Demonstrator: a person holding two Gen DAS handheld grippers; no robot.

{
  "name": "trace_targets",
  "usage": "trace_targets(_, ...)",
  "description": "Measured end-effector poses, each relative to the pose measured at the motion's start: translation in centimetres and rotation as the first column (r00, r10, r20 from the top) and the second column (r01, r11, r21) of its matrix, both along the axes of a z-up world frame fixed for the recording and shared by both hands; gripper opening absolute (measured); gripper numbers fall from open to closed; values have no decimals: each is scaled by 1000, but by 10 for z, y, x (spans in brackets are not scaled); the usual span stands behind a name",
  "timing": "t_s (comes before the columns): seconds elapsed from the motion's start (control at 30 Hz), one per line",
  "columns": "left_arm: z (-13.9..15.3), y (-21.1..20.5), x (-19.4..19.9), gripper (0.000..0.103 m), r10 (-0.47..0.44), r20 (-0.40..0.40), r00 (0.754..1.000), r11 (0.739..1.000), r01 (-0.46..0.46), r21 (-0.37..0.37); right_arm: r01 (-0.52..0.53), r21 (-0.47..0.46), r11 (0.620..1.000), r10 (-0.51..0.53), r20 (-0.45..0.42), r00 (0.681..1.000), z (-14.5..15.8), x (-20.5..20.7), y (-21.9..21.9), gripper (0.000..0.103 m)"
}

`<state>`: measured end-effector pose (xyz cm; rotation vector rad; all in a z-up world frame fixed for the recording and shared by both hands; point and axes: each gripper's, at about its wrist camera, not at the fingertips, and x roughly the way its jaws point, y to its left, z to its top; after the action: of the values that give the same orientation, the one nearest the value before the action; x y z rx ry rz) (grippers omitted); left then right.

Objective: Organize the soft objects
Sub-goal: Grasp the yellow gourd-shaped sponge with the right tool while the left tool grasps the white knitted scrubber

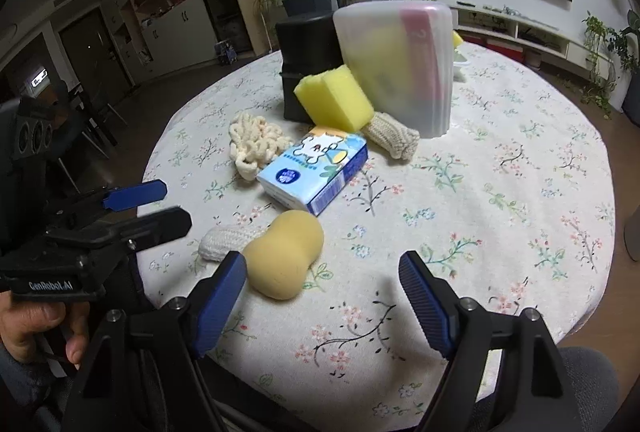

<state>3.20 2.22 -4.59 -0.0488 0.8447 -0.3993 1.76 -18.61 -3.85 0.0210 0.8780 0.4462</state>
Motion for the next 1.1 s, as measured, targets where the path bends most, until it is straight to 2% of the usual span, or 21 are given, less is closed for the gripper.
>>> trace_targets(0.17, 1, -17, -3, 81, -92, -1, 996, 990, 91, 106, -38, -47, 998, 38, -4, 999, 2, 0, 13, 80)
trace_targets(0.3, 0, -27, 2, 81, -155, -5, 988, 977, 154, 151, -60, -58, 997, 56, -57, 997, -9, 9, 18, 71)
trace_targets(0.5, -3, -38, 13, 81, -258, -29, 966, 943, 258, 212, -79, -35, 996, 75, -81, 994, -13, 20, 17, 70)
trace_targets(0.6, -7, -40, 19, 80, -299, -59, 952, 929, 304, 213, -110, -38, 993, 106, -95, 990, -14, 25, 20, 69)
trace_targets(0.67, -8, -43, 24, 81, -327, -70, 942, 915, 334, 226, -142, -5, 990, 140, -108, 984, -13, 27, 20, 55)
trace_targets(0.73, -9, -47, 27, 81, -353, -82, 932, 902, 362, 235, -161, -4, 987, 159, -114, 981, -13, 27, 20, 49)
trace_targets(0.9, -18, -54, 33, 81, -396, -152, 905, 877, 422, 228, -205, -8, 979, 202, -120, 972, -13, 26, 17, 47)
trace_targets(1.0, -20, -62, 32, 80, -428, -161, 889, 856, 456, 245, -207, 4, 978, 205, -125, 971, -11, 25, 10, 47)
trace_targets(1.1, -19, -64, 36, 80, -423, -166, 891, 857, 453, 245, -184, -12, 983, 181, -120, 976, -8, 23, -3, 47)
